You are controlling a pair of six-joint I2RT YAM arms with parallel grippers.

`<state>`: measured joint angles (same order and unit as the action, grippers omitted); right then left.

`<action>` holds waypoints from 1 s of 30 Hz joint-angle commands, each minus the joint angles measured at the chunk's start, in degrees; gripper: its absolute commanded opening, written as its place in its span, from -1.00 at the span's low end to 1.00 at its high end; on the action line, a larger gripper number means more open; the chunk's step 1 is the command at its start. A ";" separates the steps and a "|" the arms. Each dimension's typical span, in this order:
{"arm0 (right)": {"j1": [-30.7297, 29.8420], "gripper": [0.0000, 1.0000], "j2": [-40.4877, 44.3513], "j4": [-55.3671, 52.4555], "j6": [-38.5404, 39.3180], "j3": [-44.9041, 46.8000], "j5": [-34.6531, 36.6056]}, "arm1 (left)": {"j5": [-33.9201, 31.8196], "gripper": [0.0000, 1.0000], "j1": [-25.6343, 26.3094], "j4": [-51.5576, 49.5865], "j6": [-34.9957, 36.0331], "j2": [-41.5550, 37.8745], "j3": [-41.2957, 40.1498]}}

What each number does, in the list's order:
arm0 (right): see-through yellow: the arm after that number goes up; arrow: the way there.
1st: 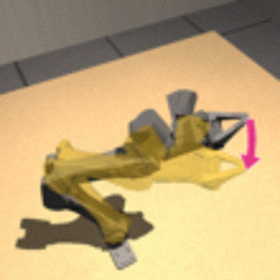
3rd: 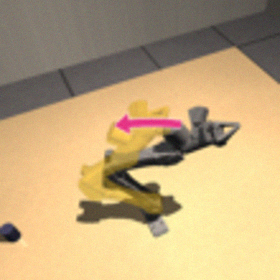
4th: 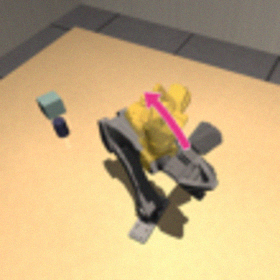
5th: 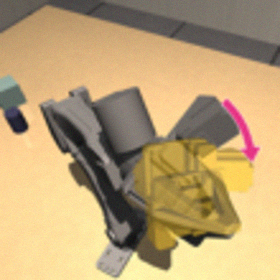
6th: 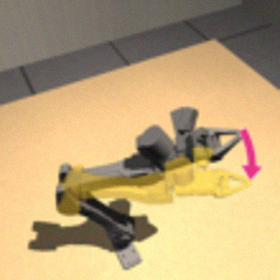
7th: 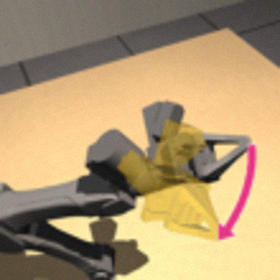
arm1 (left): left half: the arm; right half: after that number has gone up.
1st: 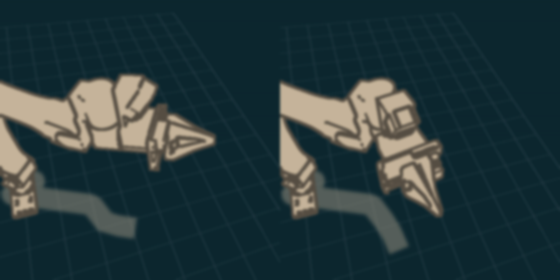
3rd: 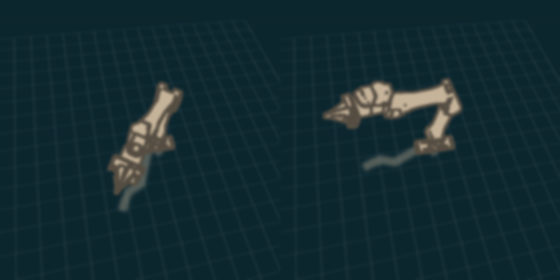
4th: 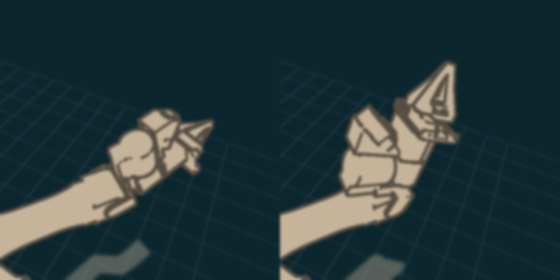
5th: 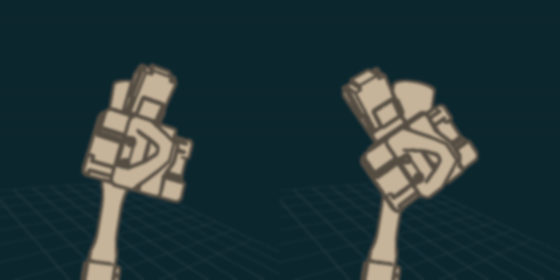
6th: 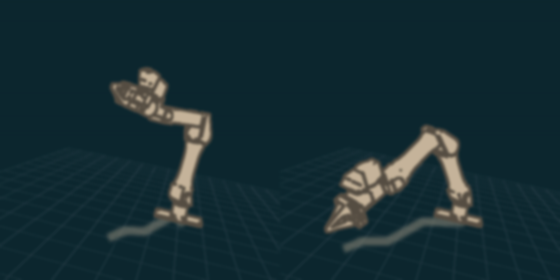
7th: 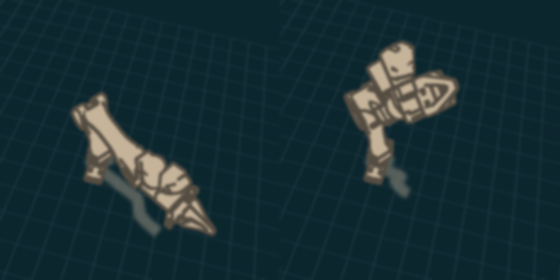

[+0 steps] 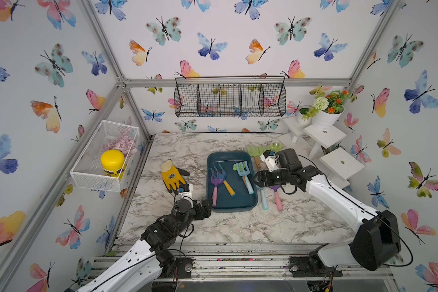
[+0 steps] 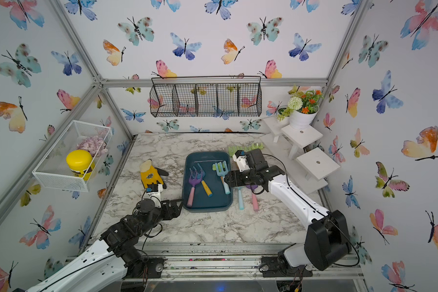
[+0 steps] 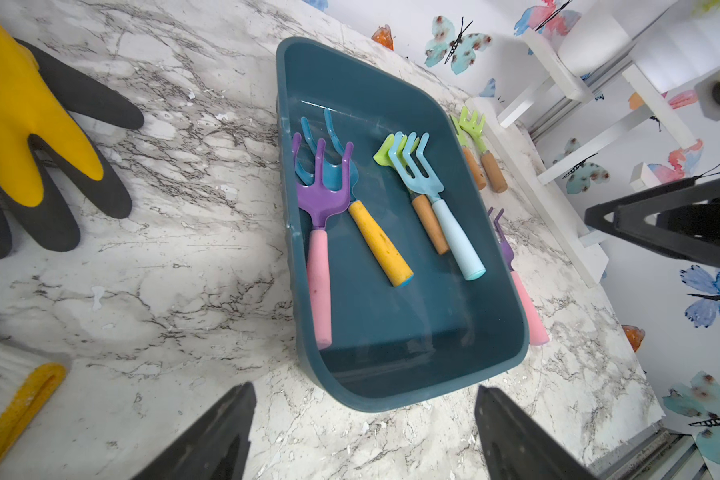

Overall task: Take the hand rake out of the storage box
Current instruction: Pick up the rake from the storage box.

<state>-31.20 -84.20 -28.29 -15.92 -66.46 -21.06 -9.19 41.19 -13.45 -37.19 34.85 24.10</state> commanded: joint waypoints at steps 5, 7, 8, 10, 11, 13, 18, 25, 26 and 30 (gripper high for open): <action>-10.16 0.34 -11.91 -3.21 3.44 -10.06 9.29 | -1.23 0.76 -0.41 0.68 0.46 0.57 0.62; -10.95 0.25 -15.64 -3.52 3.65 -11.97 9.75 | -0.83 0.76 -0.41 -0.21 0.11 0.58 1.44; -11.28 0.22 -17.22 -4.06 4.07 -13.00 10.48 | -0.57 0.76 -0.41 -0.46 0.10 0.58 1.70; -11.77 0.19 -20.01 -4.27 4.64 -14.42 12.77 | 0.02 0.76 -0.41 -1.23 0.27 0.57 1.92; -11.86 0.18 -20.95 -4.10 4.87 -14.80 13.17 | 0.47 0.76 -0.41 -1.73 0.21 0.50 2.00; -12.00 0.15 -22.93 -3.98 4.98 -15.57 13.68 | 1.76 0.75 -0.32 -2.39 -0.35 -0.30 1.59; -12.26 0.15 -25.71 -2.90 5.49 -15.81 14.55 | 1.21 0.75 -0.32 -0.62 -1.80 -4.94 -2.06; -12.72 0.15 -29.74 -1.74 6.21 -17.66 13.77 | 0.34 0.76 -0.32 0.11 -1.60 -6.84 -5.69; -12.83 0.16 -30.30 -1.62 6.25 -18.04 13.36 | 0.23 0.77 -0.32 -0.20 -1.40 -6.77 -5.66; -13.51 0.15 -32.80 -2.02 6.43 -19.92 13.15 | 1.25 0.77 -0.32 0.02 -1.56 -6.48 -5.81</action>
<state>-43.94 -115.44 -30.30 -10.35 -84.44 -8.40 -8.67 41.19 -14.02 -39.00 28.42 18.13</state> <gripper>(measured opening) 0.577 0.882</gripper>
